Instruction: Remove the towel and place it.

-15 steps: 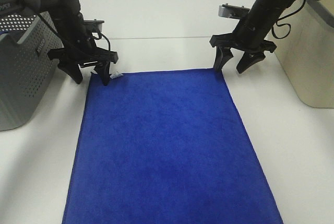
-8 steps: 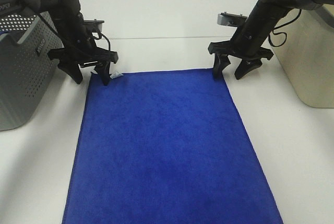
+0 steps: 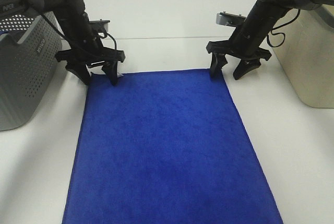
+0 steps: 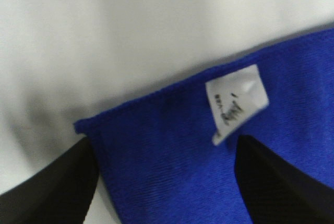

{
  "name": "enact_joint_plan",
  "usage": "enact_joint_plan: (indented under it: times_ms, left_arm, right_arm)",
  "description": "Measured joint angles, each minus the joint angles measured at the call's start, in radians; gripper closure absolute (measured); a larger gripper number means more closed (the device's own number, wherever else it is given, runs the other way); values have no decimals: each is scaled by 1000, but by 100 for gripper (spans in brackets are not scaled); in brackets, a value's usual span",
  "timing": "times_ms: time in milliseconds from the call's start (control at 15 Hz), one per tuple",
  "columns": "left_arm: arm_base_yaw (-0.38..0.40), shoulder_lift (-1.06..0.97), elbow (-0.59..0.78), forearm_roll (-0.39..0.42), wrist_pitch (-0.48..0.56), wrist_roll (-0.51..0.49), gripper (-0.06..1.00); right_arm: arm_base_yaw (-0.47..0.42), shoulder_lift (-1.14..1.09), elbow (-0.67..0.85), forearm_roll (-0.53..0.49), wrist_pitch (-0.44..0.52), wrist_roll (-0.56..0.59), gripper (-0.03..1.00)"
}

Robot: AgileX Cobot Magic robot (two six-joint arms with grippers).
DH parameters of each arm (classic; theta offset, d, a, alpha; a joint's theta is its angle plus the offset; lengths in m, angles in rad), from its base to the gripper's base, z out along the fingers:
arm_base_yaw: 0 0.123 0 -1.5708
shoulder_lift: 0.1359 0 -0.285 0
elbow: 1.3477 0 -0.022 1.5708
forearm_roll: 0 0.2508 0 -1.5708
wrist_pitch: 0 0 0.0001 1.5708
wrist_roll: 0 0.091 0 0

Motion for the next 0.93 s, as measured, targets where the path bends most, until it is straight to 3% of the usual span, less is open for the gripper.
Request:
enact_joint_plan:
  times_ms: [267, 400, 600, 800, 933]
  left_arm:
    - [-48, 3, -4, -22, 0, 0, 26]
    - [-49, 5, -5, -23, 0, 0, 31]
    - [-49, 9, -5, -22, 0, 0, 52]
    - [-49, 11, -5, -19, 0, 43, 86]
    - [-49, 11, -5, -11, 0, 71, 94]
  right_arm:
    - [67, 2, 0, 0, -56, -1, 26]
    - [69, 3, 0, -3, -64, -1, 31]
    - [68, 7, 0, -57, -76, -1, 56]
    - [68, 11, 0, -68, -97, -1, 93]
    - [68, 11, 2, -67, -100, -1, 95]
